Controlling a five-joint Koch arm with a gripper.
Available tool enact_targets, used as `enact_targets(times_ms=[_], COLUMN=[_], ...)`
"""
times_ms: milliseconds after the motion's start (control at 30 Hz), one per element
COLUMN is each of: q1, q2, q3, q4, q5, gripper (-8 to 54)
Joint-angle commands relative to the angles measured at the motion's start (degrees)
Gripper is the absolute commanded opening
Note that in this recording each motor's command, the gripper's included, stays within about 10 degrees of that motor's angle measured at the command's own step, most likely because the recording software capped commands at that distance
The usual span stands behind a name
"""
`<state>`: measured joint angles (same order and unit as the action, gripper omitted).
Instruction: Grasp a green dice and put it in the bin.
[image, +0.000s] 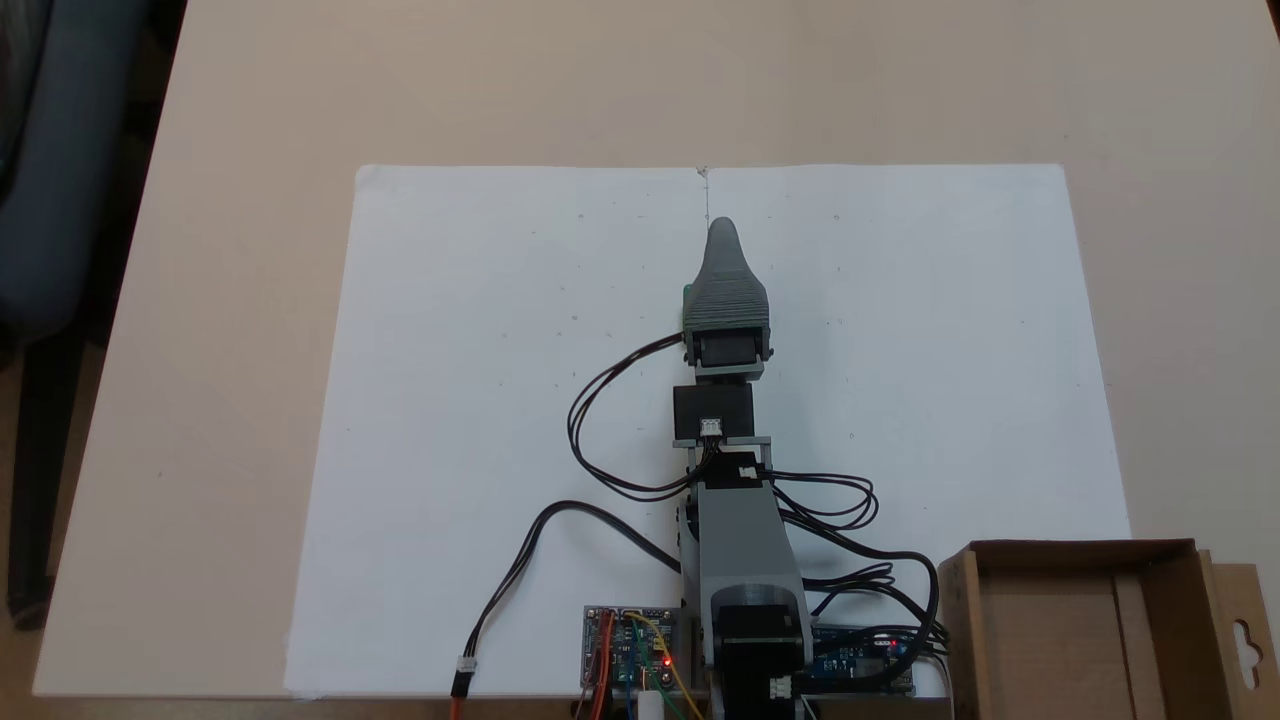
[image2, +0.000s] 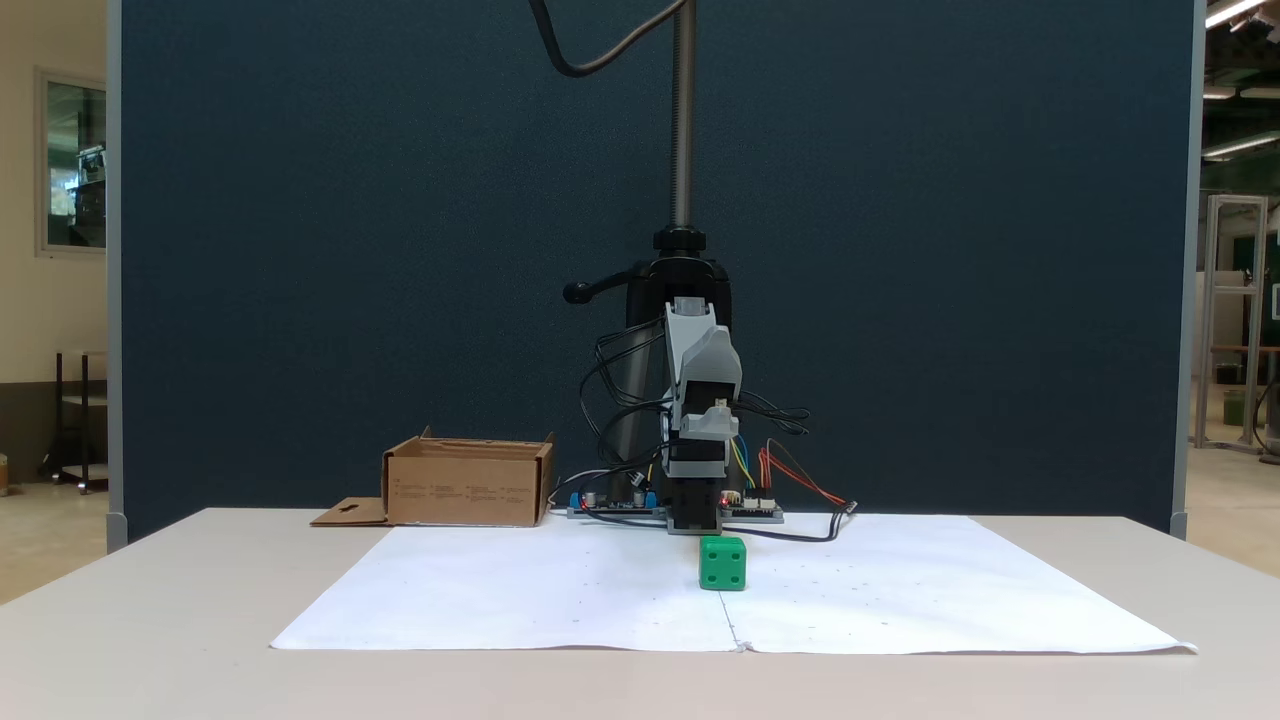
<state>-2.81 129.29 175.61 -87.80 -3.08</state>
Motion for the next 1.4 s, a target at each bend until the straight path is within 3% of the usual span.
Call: enact_targets(times_ms=[0, 1367], q1=[-0.53, -0.53], q2=[6.24, 6.15], q3=[3.78, 3.78], q4=[-2.29, -1.41], q5=[0.26, 0.18], gripper=[44.1, 44.8])
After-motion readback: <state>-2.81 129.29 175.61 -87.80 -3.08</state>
